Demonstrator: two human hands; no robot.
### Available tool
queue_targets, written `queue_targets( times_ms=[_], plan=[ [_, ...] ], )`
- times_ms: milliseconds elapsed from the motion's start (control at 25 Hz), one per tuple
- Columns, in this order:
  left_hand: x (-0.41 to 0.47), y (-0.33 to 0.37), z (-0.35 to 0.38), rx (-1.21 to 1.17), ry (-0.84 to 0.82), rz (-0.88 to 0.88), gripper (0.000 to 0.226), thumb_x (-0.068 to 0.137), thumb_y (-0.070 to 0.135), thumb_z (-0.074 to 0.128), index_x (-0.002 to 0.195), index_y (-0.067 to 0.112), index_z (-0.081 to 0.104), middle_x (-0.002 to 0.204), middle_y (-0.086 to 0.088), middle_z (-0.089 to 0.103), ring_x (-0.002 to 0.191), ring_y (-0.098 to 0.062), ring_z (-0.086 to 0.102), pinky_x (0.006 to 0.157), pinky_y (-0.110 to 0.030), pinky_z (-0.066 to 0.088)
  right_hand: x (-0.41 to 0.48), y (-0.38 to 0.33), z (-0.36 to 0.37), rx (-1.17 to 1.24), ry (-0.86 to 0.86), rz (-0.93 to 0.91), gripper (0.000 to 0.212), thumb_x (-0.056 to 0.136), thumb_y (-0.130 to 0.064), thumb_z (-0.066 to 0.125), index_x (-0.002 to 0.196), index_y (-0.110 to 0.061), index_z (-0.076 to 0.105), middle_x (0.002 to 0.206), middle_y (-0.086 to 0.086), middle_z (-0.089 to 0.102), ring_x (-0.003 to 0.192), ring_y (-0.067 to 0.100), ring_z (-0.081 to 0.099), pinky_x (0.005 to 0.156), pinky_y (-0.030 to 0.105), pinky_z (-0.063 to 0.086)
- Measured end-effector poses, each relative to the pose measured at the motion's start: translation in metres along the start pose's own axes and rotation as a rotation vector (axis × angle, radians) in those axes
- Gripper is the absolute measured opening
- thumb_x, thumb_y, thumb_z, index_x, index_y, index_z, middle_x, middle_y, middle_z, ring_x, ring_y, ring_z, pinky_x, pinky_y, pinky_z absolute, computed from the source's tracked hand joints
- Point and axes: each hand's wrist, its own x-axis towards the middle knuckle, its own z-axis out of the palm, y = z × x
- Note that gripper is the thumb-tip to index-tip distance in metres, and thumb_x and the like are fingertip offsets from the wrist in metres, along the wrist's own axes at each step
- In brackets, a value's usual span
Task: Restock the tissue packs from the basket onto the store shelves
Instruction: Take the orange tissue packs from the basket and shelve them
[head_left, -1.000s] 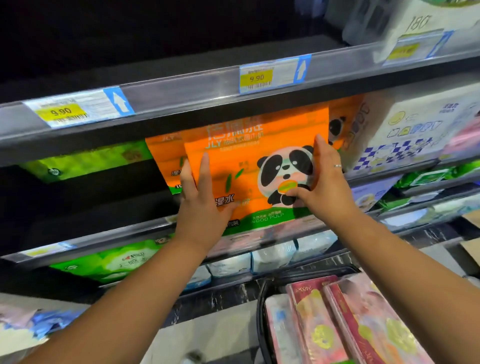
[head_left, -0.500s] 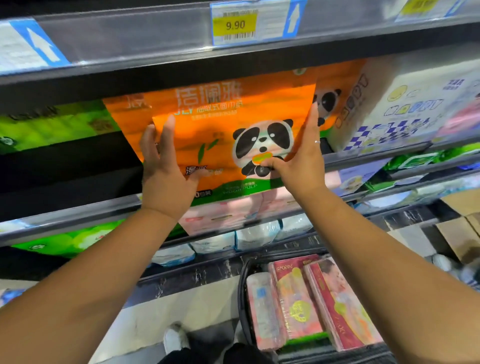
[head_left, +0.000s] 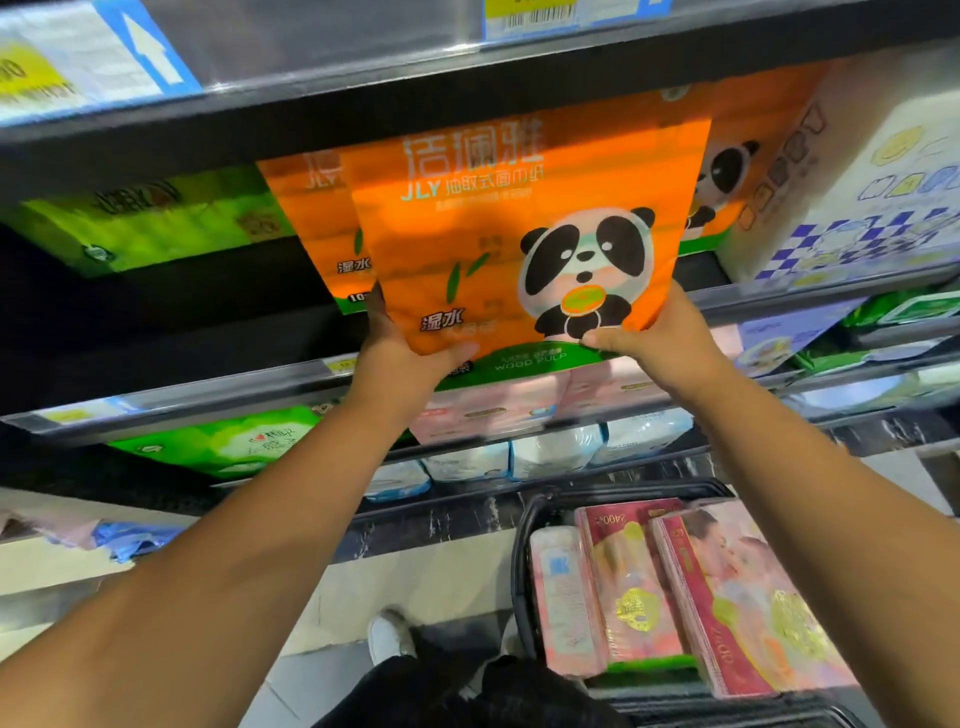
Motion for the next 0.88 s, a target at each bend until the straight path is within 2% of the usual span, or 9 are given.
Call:
queue_targets(
  times_ms=[120, 200, 320, 440, 480, 560, 640, 760, 880],
  plan=[
    [0.005, -0.007, -0.003, 0.058, -0.02, 0.021, 0.087, 0.075, 0.018, 0.082, 0.142, 0.018, 0.027, 0.113, 0.011, 0.056, 0.106, -0.011, 0.053, 0.096, -0.029, 0.041, -0.001, 0.001, 0.0, -0.001, 0.015, -0.037, 0.073, 0.063, -0.023, 0.088, 0.128, -0.016, 0.054, 0.115, -0.004, 0.069, 0.105, 0.014, 0.066, 0.09, 0.045, 0.055],
    [0.012, -0.007, -0.002, 0.066, 0.011, 0.028, 0.088, 0.074, 0.021, 0.082, 0.144, 0.017, 0.028, 0.119, 0.005, 0.057, 0.109, -0.013, 0.053, 0.095, -0.027, 0.04, -0.001, -0.002, 0.002, -0.014, 0.055, -0.063, 0.066, 0.069, -0.017, 0.086, 0.126, -0.016, 0.054, 0.111, -0.01, 0.068, 0.101, 0.007, 0.065, 0.089, 0.036, 0.054],
    [0.017, -0.011, 0.001, 0.075, 0.014, 0.012, 0.082, 0.076, 0.027, 0.08, 0.143, 0.019, 0.032, 0.119, 0.008, 0.057, 0.11, -0.015, 0.054, 0.093, -0.024, 0.038, 0.0, -0.003, 0.0, -0.119, 0.055, -0.085, 0.069, 0.074, -0.024, 0.083, 0.132, -0.019, 0.046, 0.106, -0.017, 0.062, 0.097, 0.003, 0.059, 0.085, 0.022, 0.047],
    [0.018, -0.017, -0.004, 0.186, -0.065, -0.056, 0.081, 0.079, 0.048, 0.072, 0.145, 0.024, 0.032, 0.129, 0.003, 0.06, 0.115, -0.02, 0.054, 0.094, -0.027, 0.038, 0.002, 0.005, -0.003, -0.225, -0.002, -0.032, 0.084, 0.073, -0.05, 0.078, 0.138, -0.027, 0.031, 0.111, -0.017, 0.06, 0.11, 0.016, 0.056, 0.099, 0.041, 0.044],
    [0.018, -0.015, -0.005, 0.267, -0.083, -0.076, 0.085, 0.078, 0.059, 0.067, 0.147, 0.025, 0.03, 0.132, 0.001, 0.059, 0.121, -0.024, 0.052, 0.101, -0.031, 0.037, 0.003, 0.007, -0.004, -0.349, -0.002, -0.03, 0.089, 0.067, -0.066, 0.071, 0.137, -0.029, 0.03, 0.117, -0.009, 0.06, 0.118, 0.024, 0.051, 0.104, 0.048, 0.038],
    [0.02, -0.011, -0.006, 0.505, -0.103, -0.09, 0.091, 0.078, 0.074, 0.05, 0.149, 0.024, 0.024, 0.132, -0.005, 0.059, 0.125, -0.033, 0.049, 0.112, -0.042, 0.03, 0.008, 0.007, -0.009, -0.622, -0.005, -0.013, 0.104, 0.053, -0.082, 0.058, 0.139, -0.027, 0.033, 0.131, 0.005, 0.054, 0.13, 0.033, 0.035, 0.106, 0.051, 0.025],
    [0.023, -0.008, -0.008, 0.67, -0.093, -0.11, 0.104, 0.069, 0.082, 0.036, 0.151, 0.021, 0.02, 0.124, -0.011, 0.063, 0.114, -0.036, 0.056, 0.102, -0.043, 0.041, 0.015, 0.007, -0.016, -0.697, -0.094, -0.018, 0.116, 0.046, -0.079, 0.063, 0.144, -0.025, 0.03, 0.141, 0.008, 0.046, 0.136, 0.034, 0.027, 0.11, 0.052, 0.021],
    [0.021, -0.008, -0.012, 0.657, -0.086, -0.093, 0.115, 0.059, 0.094, 0.035, 0.15, 0.024, 0.02, 0.117, -0.01, 0.066, 0.098, -0.035, 0.062, 0.083, -0.041, 0.051, 0.015, 0.008, -0.023, -0.691, -0.214, -0.11, 0.13, 0.04, -0.087, 0.068, 0.145, -0.019, 0.034, 0.139, 0.005, 0.053, 0.133, 0.033, 0.042, 0.113, 0.056, 0.026],
    [0.019, -0.008, -0.012, 0.556, -0.064, -0.093, 0.11, 0.06, 0.087, 0.039, 0.148, 0.026, 0.021, 0.116, -0.008, 0.065, 0.093, -0.035, 0.062, 0.079, -0.043, 0.053, 0.011, 0.013, -0.021, -0.585, -0.146, -0.159, 0.119, 0.051, -0.076, 0.075, 0.143, -0.012, 0.035, 0.129, 0.007, 0.061, 0.122, 0.034, 0.053, 0.108, 0.055, 0.034]
  ],
)
